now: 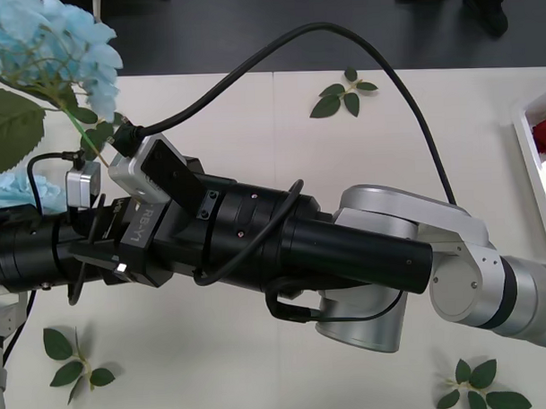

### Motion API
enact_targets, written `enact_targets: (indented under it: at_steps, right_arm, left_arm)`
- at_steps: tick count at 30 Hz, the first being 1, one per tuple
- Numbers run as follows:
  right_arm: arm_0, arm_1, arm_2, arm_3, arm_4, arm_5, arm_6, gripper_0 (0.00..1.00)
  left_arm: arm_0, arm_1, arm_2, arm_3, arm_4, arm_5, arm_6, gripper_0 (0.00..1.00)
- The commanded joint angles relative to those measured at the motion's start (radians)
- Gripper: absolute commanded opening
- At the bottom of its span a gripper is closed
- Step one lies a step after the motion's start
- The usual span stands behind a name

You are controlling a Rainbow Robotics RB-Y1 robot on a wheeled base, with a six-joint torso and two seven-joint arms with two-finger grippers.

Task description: Put the red flowers into the right box and the blue flowers into the left box

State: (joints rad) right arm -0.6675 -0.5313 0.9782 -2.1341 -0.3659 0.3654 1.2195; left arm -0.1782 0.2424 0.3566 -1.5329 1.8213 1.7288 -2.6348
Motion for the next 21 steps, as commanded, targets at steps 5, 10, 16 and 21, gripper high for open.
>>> enact_targets:
  at_steps: [5,10,16,21]
  right_arm:
    - [-0.029,-0.012,-0.006,-0.020,0.001,-0.008,-0.031,1.00]
    - [-0.004,-0.064,-0.036,-0.023,-0.021,-0.049,-0.038,1.00]
    - [0.009,-0.124,-0.085,-0.079,-0.103,-0.043,-0.038,1.00]
    - [0.020,-0.193,-0.171,-0.156,-0.192,0.066,-0.040,1.00]
  left_arm:
    - [0.049,0.075,0.030,-0.015,0.096,-0.017,-0.071,0.00]
    - [0.109,0.152,0.058,-0.015,0.181,-0.075,-0.071,0.00]
    - [0.190,0.225,0.137,-0.015,0.247,-0.127,-0.071,0.00]
    - [0.275,0.291,0.185,-0.015,0.308,-0.210,-0.071,0.00]
